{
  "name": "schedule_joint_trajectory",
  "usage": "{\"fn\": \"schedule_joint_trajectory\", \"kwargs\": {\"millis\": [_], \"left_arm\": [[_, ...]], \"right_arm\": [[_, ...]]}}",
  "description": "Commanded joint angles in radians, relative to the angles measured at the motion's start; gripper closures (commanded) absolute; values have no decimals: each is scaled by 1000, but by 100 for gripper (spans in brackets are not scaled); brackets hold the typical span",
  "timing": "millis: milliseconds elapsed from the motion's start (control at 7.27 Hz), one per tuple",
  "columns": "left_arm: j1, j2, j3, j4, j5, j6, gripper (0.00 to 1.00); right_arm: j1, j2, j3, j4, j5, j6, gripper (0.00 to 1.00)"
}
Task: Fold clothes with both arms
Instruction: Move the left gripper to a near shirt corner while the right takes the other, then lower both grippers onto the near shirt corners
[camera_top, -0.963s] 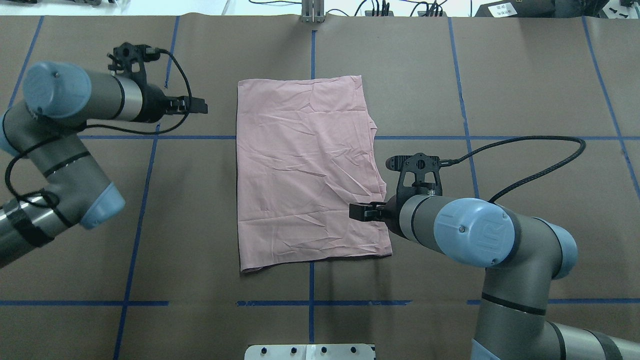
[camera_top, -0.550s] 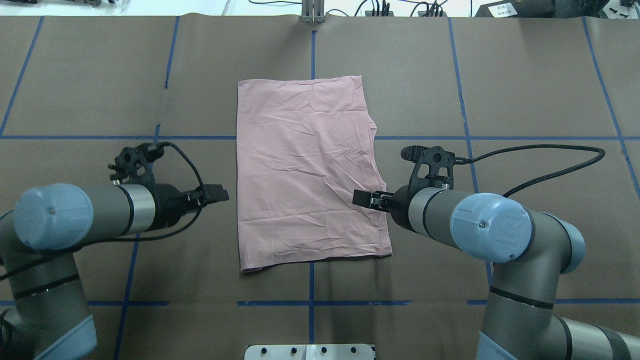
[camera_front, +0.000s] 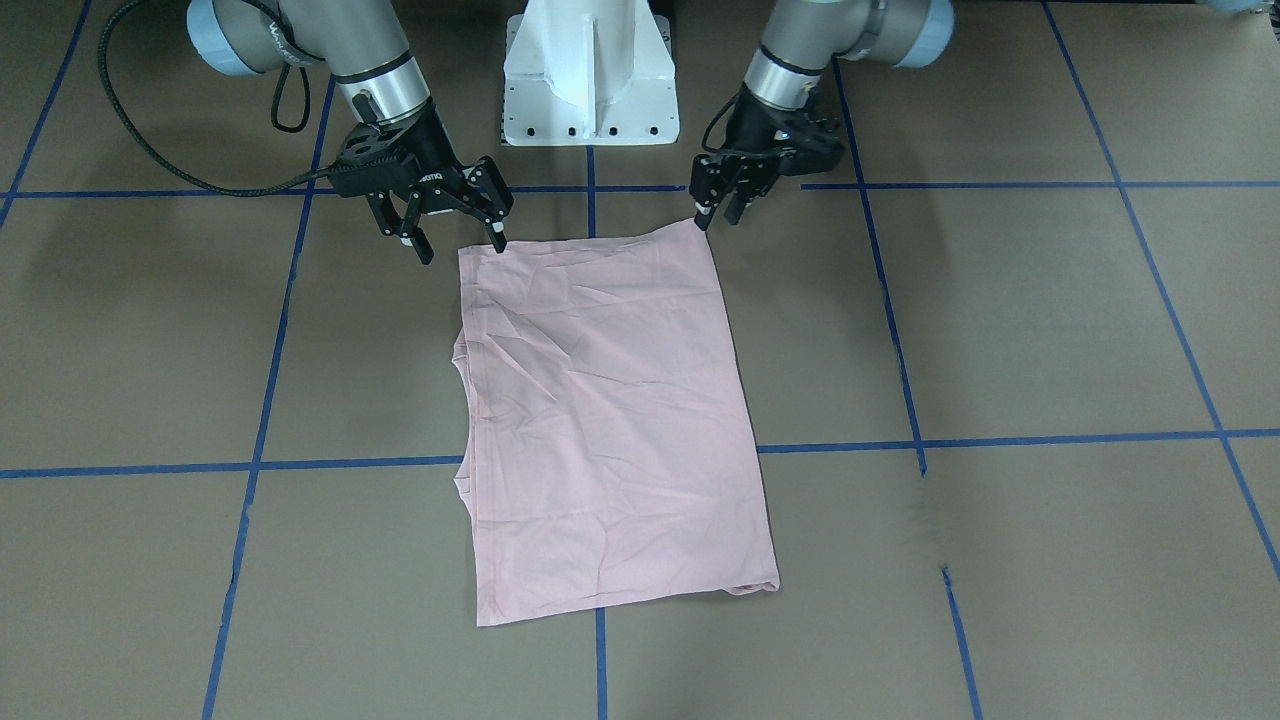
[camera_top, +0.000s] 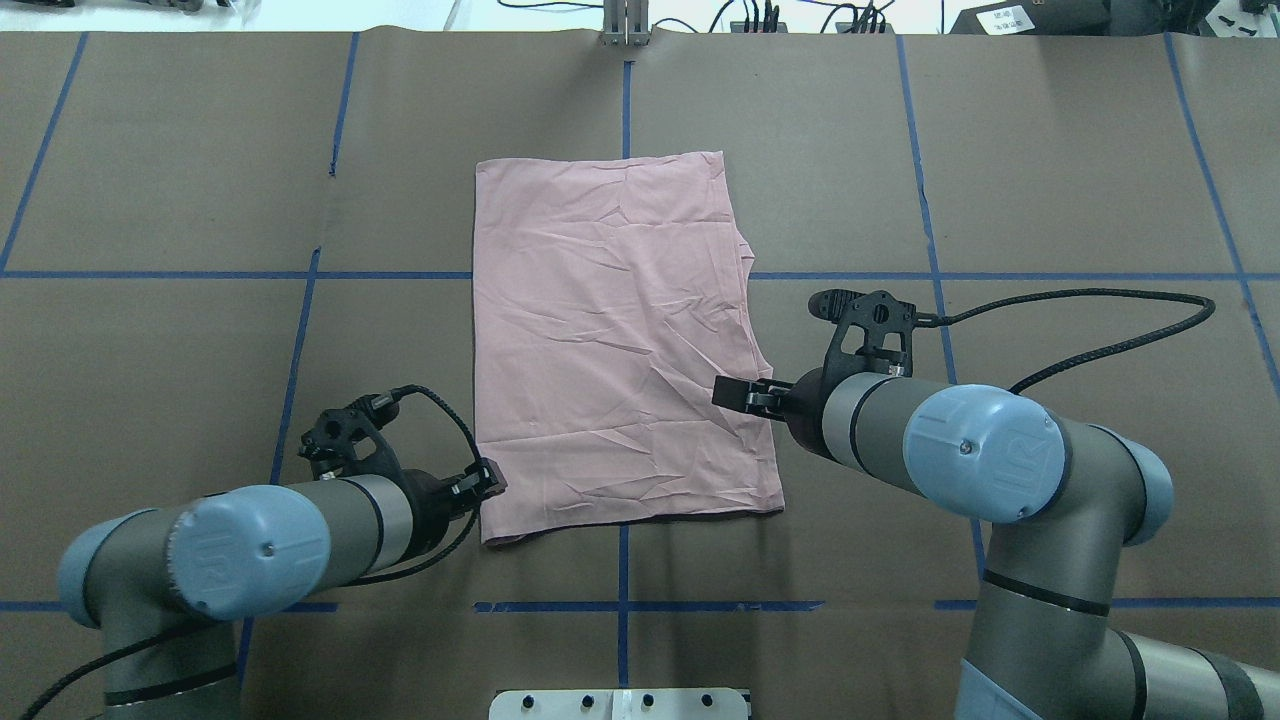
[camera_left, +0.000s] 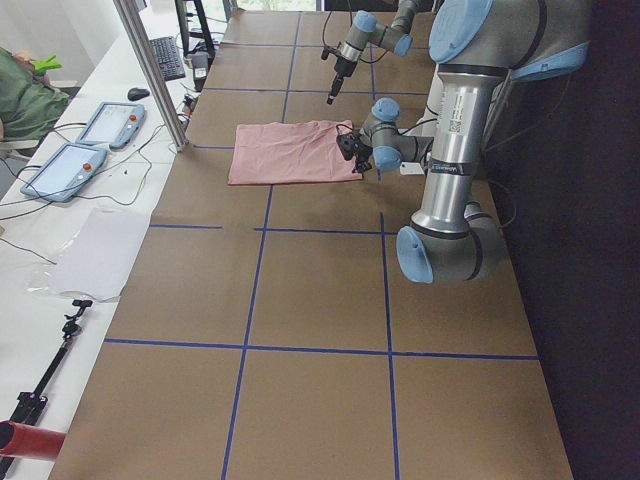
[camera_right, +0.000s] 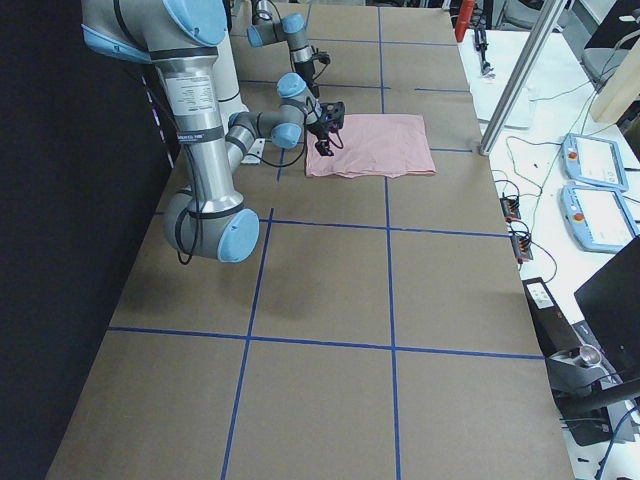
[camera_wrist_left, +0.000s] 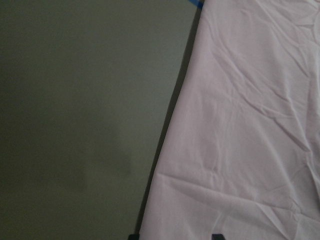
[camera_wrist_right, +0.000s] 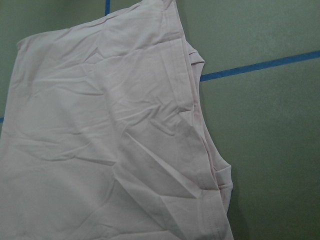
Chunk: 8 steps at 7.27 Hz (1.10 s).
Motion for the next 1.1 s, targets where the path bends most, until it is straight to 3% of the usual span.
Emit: {"fn": "schedule_joint_trajectory", "kwargs": {"millis": [0,963], "left_arm": [[13,-45,66,28,5,-3,43],[39,-45,66,30,-5,34,47]], "right_arm": [[-1,1,0,0,-1,0,0],[-1,-2,1,0,-1,0,0]]}}
